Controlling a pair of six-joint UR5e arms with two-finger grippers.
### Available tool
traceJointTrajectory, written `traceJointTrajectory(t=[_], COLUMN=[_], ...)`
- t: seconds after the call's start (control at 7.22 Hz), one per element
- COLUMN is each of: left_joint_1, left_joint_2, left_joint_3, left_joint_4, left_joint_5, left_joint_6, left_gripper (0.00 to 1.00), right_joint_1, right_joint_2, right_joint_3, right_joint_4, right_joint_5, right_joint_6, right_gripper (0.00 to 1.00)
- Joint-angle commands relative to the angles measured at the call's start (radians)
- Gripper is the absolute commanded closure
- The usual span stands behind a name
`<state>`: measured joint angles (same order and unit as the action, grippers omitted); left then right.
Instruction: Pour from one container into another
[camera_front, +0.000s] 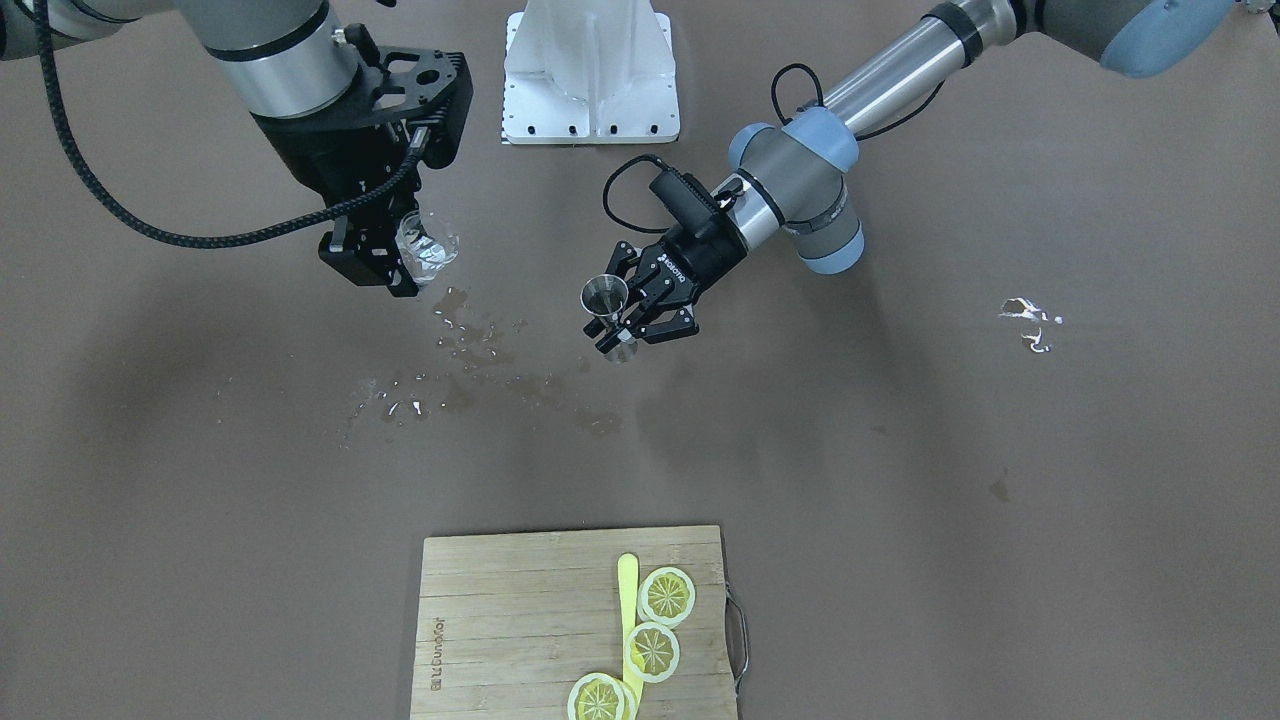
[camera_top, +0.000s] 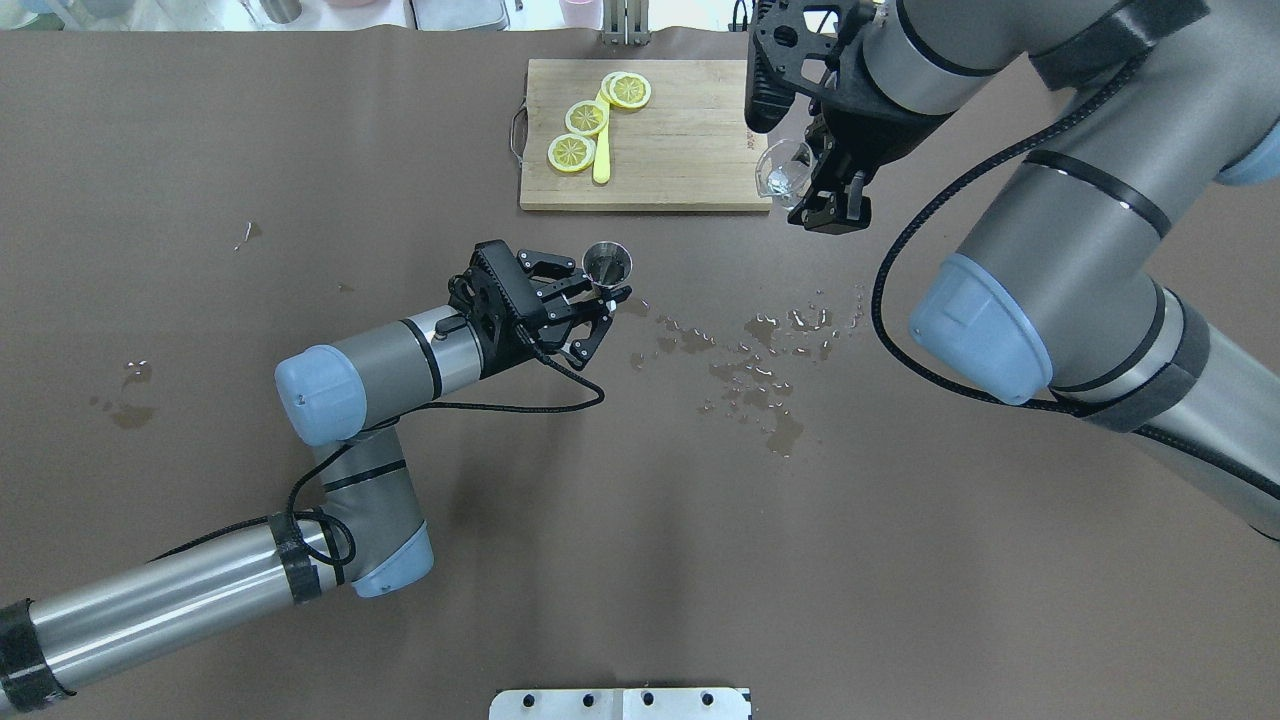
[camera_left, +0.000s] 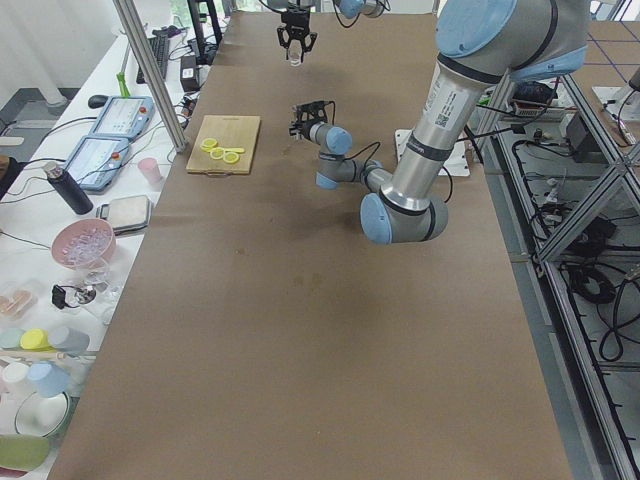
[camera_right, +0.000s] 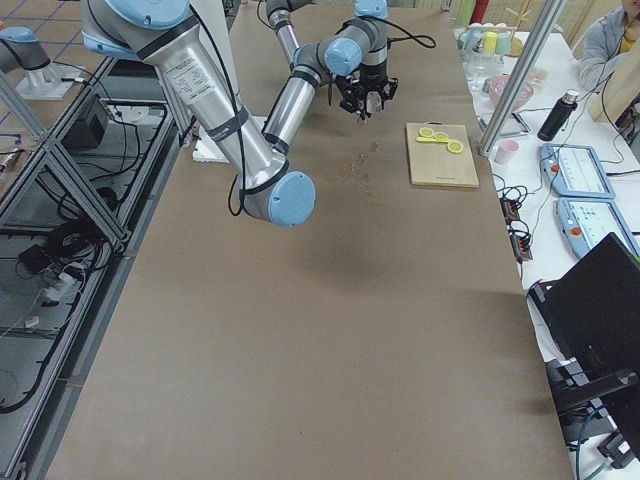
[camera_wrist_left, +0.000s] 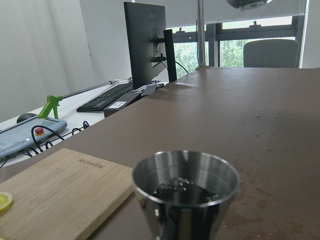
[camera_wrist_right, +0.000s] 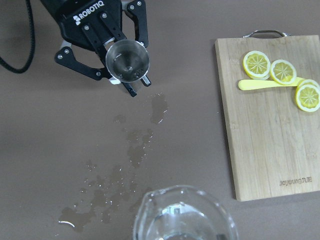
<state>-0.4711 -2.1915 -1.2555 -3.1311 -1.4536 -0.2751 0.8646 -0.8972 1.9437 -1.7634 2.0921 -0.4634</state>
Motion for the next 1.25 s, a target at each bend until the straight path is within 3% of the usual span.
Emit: traceJointTrajectory(t=[0.0,1.11], left_joint_1=[-0.009,-0.151], left_joint_2=[0.016,0.067], left_joint_3=[-0.001,-0.035], left_joint_4=[-0.006,-0.009], left_joint_5=[0.001,-0.005], left_joint_6=[0.001,-0.004], left_gripper=[1.00,1.00], right_joint_1=[0.011,0.011], right_joint_2=[-0.093,-0.374], right_joint_3=[-0.003,-0.041], right_joint_4=[0.193,0.762], right_joint_5=[-0.001,0.002], right_joint_6=[0.040,0.279], right_gripper=[1.00,1.00])
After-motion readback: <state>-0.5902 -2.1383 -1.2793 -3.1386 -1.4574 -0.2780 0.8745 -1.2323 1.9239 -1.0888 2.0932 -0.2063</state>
